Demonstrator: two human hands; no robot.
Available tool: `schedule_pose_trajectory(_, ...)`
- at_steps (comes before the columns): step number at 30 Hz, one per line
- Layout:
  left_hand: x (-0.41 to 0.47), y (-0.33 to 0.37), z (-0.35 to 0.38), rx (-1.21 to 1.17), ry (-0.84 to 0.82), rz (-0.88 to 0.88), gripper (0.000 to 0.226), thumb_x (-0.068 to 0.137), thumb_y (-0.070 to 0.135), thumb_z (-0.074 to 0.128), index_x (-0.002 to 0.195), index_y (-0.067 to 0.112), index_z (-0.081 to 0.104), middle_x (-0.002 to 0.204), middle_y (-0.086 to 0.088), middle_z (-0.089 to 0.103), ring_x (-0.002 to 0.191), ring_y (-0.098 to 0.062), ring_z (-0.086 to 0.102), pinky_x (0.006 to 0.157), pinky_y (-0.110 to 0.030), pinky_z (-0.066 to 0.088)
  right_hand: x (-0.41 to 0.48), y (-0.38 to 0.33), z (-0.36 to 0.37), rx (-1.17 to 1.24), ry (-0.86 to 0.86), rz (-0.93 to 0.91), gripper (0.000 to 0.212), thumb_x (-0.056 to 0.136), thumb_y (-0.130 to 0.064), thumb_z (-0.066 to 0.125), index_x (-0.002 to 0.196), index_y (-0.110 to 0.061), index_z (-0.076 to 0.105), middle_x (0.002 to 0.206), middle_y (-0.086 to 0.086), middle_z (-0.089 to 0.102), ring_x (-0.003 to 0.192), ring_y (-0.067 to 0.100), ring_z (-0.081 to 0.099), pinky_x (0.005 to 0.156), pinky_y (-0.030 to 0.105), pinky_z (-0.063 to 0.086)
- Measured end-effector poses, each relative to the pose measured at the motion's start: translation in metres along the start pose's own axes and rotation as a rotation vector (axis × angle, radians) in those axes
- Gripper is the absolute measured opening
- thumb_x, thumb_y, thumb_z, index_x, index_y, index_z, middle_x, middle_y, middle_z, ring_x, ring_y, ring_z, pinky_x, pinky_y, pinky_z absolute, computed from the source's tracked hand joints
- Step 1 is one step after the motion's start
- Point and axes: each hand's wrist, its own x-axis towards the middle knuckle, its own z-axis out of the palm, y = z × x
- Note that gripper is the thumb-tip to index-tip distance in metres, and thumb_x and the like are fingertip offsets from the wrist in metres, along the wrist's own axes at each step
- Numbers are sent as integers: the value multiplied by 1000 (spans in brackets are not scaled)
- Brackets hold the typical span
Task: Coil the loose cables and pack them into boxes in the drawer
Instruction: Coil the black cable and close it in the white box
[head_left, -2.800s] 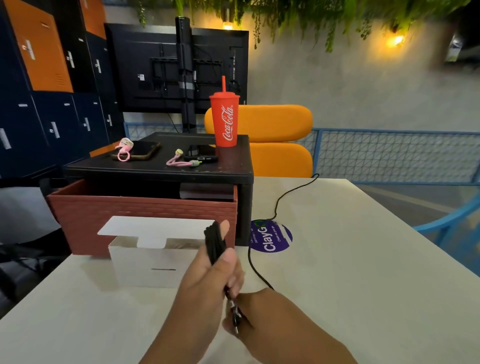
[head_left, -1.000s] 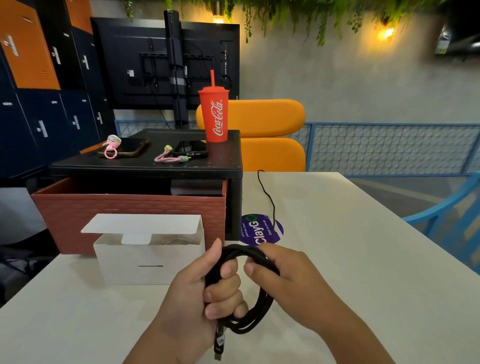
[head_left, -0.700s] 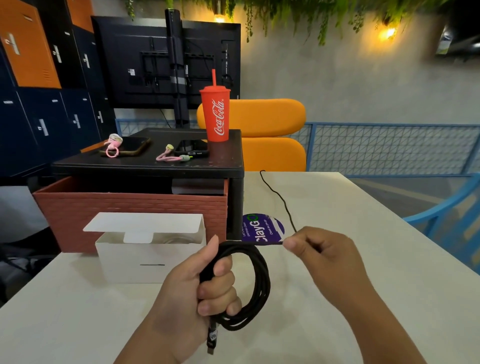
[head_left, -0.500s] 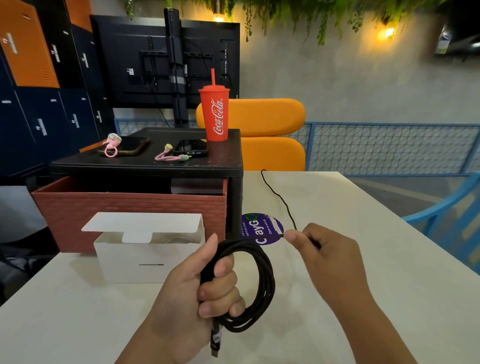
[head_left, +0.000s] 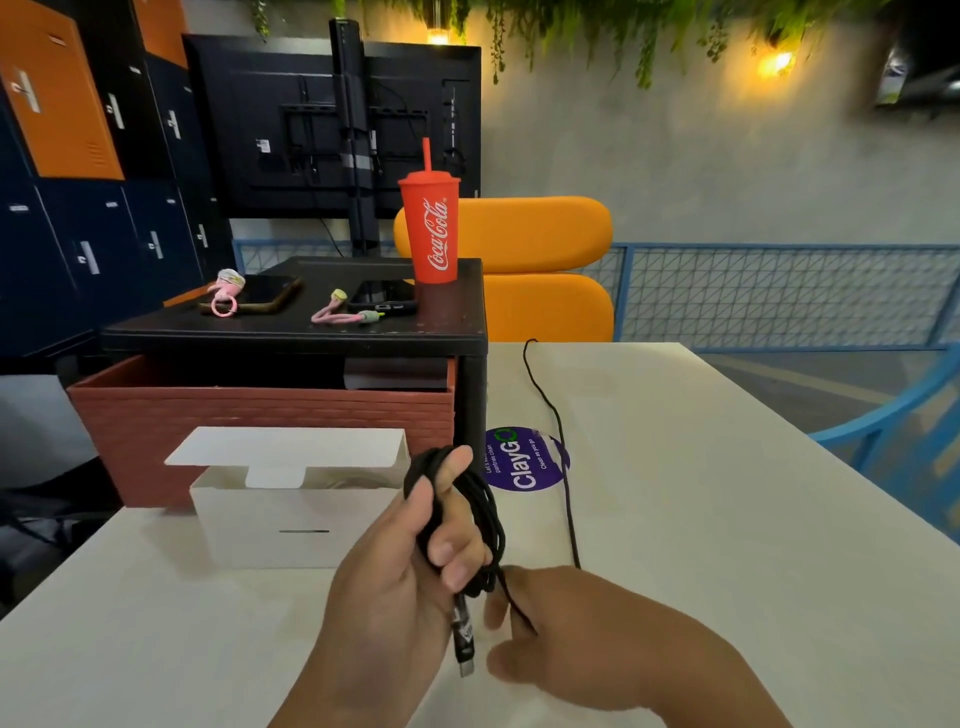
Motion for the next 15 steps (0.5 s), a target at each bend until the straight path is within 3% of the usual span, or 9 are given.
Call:
schedule_pose_trajectory(3,2,-6,2,163,20,43,45,73,26,45,114,14,57,49,1,33,41,-9,34,52,-21,35,-3,-5,3,-59,-51,28,7,88,-32,53,91,-31,47,76,-15,43,78,8,47,69,22,39)
schedule_pose_trajectory(5,3,-12,0,334,32,80,41,76,29,44,115,20,54,48,4,37,43,-6,37,48,-16,38,-4,-6,7,-53,-64,60,3,87,-31,53,88,-33,51,83,-14,47,84,8,50,77,23,43)
schedule_pose_trajectory(7,5,-16,-3,490,43,112,33,82,32,43,110,19,53,48,8,39,44,-4,39,50,-14,40,-4,-7,8,-66,-75,72,8,88,-27,51,93,-32,55,94,-10,49,94,13,52,91,28,43)
schedule_pose_trajectory(11,6,-22,-7,703,82,192,18,95,26,39,85,17,50,51,9,44,49,-2,42,52,-10,40,-5,-10,7,-151,-53,19,16,90,-21,49,102,-26,58,84,-10,46,87,15,50,89,29,43)
schedule_pose_trajectory(15,9,-26,-11,918,125,215,21,97,27,38,81,20,50,70,2,53,63,-9,46,62,-18,36,-6,-13,12,-231,60,-72,20,94,-21,45,105,-20,61,108,5,60,97,24,57,92,35,47)
